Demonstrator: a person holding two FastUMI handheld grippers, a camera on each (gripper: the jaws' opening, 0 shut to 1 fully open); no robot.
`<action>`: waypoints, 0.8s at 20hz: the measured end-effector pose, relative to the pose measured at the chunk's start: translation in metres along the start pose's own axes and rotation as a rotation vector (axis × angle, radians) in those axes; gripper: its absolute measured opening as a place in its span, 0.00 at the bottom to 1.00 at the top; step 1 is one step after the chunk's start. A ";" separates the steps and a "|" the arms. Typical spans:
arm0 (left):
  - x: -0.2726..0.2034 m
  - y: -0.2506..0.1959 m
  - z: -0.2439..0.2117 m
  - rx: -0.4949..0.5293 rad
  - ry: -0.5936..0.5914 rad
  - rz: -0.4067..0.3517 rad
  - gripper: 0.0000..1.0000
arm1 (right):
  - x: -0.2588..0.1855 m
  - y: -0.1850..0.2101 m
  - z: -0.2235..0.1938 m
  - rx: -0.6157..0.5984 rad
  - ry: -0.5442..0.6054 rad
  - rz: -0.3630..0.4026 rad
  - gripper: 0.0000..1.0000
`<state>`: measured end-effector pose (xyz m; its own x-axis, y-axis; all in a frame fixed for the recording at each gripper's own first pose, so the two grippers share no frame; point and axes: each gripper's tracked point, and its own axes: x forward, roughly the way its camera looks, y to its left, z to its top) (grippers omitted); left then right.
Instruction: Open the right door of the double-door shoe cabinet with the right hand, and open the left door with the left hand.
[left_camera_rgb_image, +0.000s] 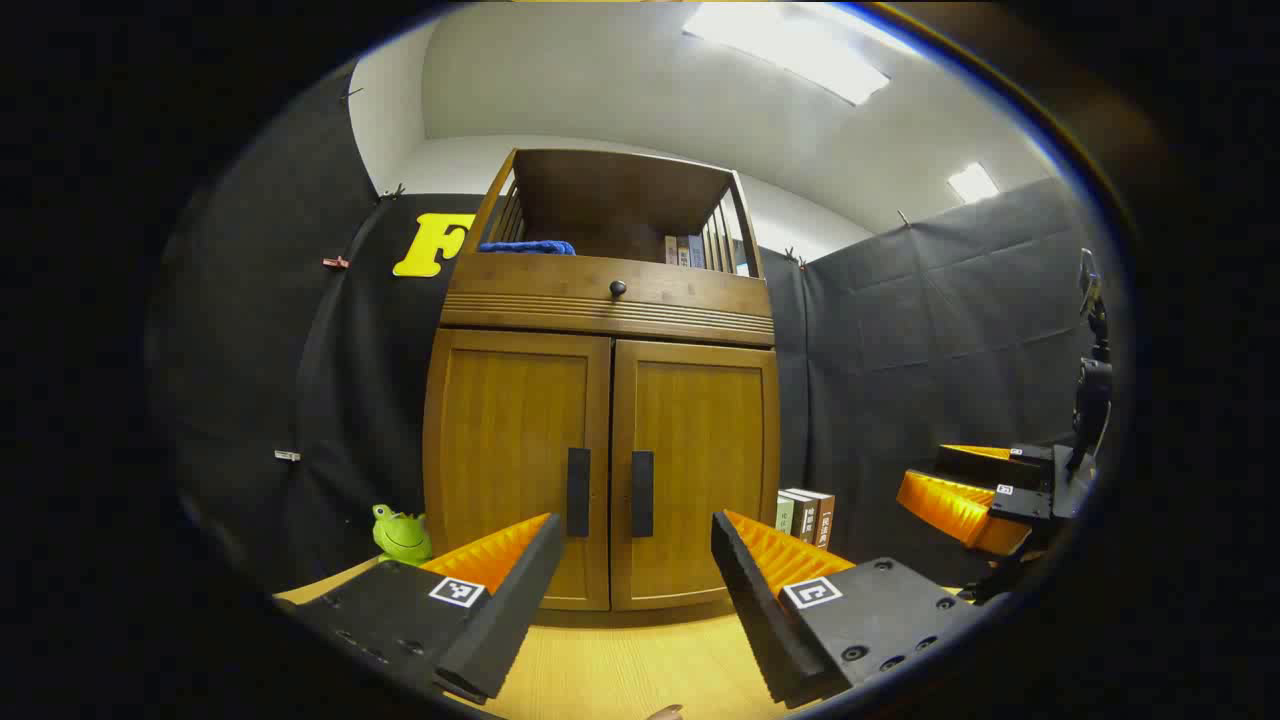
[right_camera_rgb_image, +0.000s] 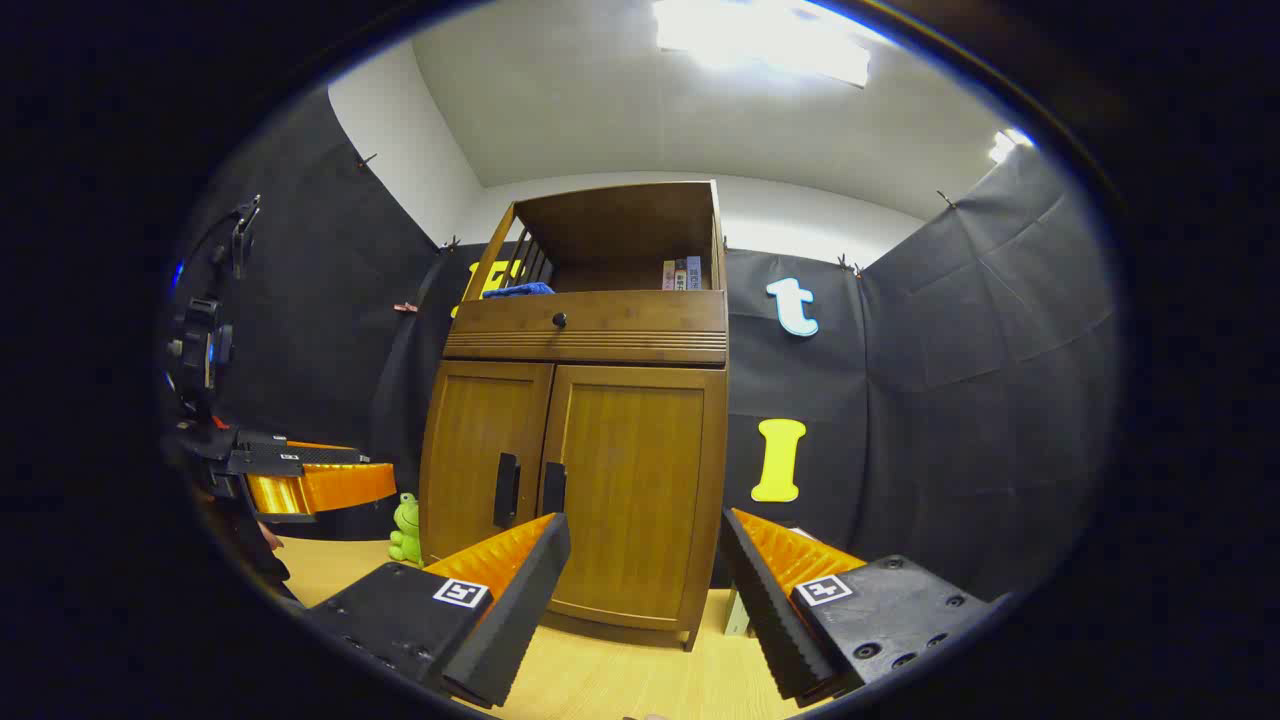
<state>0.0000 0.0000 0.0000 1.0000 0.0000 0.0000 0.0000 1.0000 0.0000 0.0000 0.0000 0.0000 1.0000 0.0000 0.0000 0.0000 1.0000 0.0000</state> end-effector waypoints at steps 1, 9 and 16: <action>0.001 0.001 0.000 0.000 0.000 -0.001 0.93 | 0.000 0.000 0.002 0.004 -0.005 -0.002 0.95; 0.002 0.004 -0.003 0.001 0.012 0.007 0.93 | -0.004 -0.003 0.010 0.020 -0.016 -0.005 0.95; 0.000 0.000 -0.007 0.015 0.025 -0.001 0.93 | -0.008 0.002 0.016 0.035 -0.024 0.021 0.95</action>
<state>0.0004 -0.0002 -0.0069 0.9997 -0.0012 -0.0253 0.0016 0.9999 0.0153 -0.0078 0.0022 0.0159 0.9995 0.0202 0.0240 -0.0211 0.9992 0.0347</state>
